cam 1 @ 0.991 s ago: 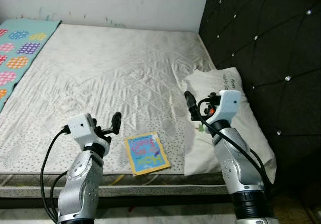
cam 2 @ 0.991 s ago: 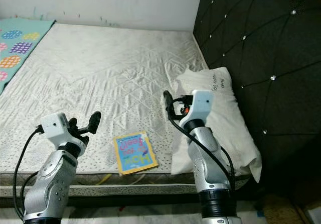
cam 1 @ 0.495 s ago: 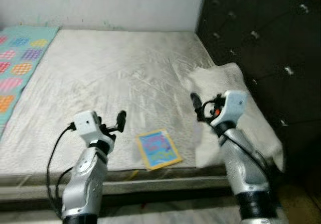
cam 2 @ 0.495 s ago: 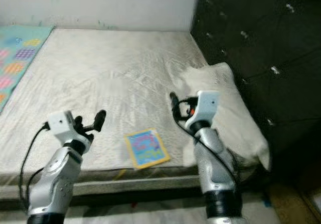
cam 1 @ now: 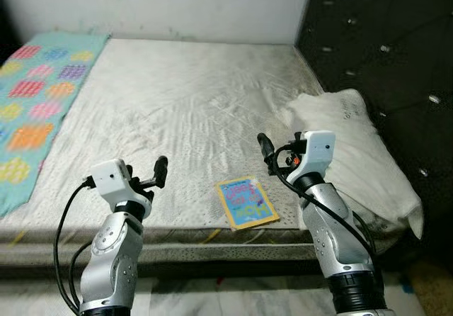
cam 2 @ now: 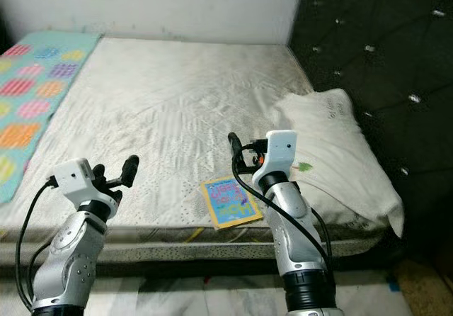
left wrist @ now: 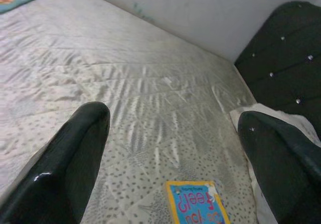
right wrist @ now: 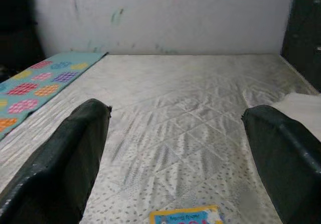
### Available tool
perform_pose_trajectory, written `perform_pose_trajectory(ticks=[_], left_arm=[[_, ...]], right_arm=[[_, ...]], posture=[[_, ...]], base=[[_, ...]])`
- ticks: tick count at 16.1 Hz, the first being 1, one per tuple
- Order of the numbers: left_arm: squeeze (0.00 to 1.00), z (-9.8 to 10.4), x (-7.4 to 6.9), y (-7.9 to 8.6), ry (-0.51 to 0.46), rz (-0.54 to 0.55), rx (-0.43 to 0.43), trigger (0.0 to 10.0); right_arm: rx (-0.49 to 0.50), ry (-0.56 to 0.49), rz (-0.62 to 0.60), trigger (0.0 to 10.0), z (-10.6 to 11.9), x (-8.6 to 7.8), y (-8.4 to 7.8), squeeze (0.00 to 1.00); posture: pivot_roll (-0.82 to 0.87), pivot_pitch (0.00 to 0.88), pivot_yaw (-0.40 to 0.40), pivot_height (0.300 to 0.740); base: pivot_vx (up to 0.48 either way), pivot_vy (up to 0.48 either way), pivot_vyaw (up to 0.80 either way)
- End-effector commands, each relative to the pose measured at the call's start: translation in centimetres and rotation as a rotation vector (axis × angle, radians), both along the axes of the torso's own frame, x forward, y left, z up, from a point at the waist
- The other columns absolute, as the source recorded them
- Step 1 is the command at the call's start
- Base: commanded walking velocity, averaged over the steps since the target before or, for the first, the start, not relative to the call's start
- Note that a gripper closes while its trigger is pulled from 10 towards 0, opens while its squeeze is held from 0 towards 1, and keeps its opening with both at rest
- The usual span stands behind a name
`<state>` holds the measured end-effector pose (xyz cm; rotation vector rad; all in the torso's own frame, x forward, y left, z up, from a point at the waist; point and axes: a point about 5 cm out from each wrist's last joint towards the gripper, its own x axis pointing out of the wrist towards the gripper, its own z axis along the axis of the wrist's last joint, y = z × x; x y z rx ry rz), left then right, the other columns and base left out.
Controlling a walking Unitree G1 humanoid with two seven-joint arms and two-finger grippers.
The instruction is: Clean up the room
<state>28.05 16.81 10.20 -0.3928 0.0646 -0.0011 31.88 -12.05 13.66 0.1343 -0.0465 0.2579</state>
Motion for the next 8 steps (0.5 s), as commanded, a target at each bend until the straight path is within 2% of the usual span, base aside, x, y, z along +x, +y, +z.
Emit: perform_pose_trajectory(ticks=[1,8], left_arm=[[0.0,0.34,0.02,-0.21,-0.019,-0.013,-0.005,10.0],[0.0,0.33,-0.01,-0.47,-0.017,-0.027,-0.017,10.0]], right_arm=[[-0.001,-0.018,-0.009,10.0,0.39,0.11,-0.17,0.0],[-0.008,-0.014,-0.03,10.0,0.22,0.07,-0.55,0.0]], posture=[[-0.05,0.041,-0.028,0.74],[-0.06,0.046,-0.024,0.74]], base=[[0.337,0.0,0.0],[0.365,0.0,0.0]])
